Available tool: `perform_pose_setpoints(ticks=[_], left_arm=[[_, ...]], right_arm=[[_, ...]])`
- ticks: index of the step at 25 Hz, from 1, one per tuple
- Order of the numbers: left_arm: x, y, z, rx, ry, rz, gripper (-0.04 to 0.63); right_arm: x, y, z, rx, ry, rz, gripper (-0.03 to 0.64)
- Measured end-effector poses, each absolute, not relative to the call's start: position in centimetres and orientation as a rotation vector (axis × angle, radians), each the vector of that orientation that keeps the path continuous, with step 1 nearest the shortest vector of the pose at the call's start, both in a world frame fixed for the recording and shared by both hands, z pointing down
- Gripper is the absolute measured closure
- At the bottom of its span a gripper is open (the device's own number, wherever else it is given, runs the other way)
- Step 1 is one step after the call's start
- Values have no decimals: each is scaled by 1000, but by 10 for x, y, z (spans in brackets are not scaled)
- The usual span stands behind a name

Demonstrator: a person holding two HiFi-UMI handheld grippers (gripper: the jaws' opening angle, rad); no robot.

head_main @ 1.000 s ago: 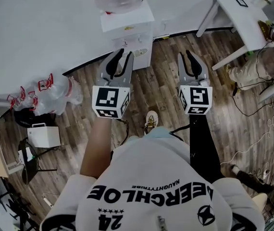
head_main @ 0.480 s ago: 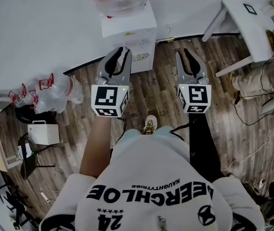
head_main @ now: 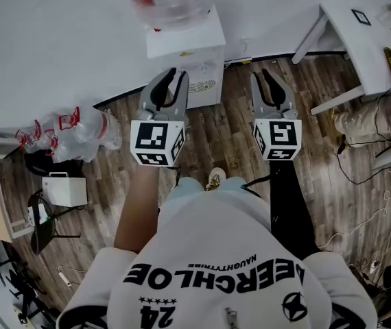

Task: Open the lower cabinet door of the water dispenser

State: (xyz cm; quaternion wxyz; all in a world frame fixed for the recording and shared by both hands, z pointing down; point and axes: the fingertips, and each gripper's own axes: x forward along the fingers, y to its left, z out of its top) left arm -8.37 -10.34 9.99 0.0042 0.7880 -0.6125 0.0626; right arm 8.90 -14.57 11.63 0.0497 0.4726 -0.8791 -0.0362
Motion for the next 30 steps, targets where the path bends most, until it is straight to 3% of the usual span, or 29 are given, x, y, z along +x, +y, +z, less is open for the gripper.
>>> perform_pose_setpoints(ticks=[30], left_arm=[[-110, -168, 110, 2579, -1833, 279, 492]], right_arm=[[65, -194, 139, 1525, -2585, -1, 546]])
